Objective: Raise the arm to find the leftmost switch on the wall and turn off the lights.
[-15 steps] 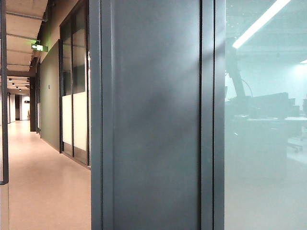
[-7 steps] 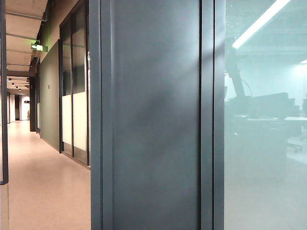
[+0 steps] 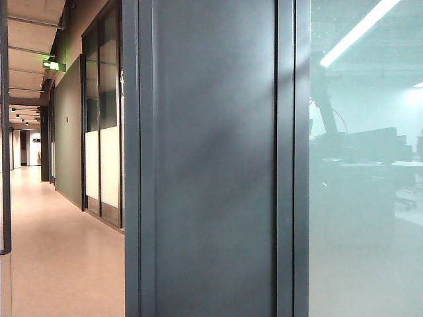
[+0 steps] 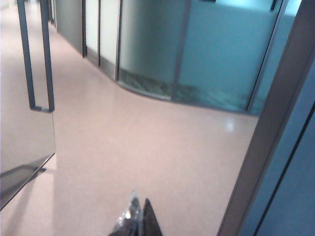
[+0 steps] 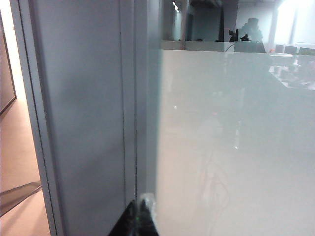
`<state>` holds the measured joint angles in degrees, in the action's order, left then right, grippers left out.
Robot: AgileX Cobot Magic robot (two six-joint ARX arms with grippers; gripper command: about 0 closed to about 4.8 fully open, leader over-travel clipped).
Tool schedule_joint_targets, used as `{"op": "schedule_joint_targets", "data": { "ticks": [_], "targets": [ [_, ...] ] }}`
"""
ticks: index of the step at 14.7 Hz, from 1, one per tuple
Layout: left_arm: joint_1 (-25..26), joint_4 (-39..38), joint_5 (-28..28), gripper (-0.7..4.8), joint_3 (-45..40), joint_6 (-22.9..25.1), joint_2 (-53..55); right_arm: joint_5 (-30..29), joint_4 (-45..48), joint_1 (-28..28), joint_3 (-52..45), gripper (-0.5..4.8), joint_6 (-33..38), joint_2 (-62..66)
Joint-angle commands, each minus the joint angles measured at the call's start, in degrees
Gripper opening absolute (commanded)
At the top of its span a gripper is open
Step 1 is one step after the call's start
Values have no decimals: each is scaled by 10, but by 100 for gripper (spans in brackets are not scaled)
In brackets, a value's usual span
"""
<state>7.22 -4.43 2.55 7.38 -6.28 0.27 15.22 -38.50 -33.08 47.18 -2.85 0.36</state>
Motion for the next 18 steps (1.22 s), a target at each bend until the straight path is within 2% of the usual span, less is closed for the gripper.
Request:
{"op": "schedule_joint_targets", "data": {
  "ticks": [1,5,18],
  "targets": [
    [-2,41,3,-5,-26,-2,0,2,6,0,1,-1,0,-2],
    [-40,70,1,-5,-69,-2,0,2,6,0,1,-1,0,-2],
    [-60,67,-30,-5,-69,16,0,1,6,0,1,-1,0,-2]
  ]
}}
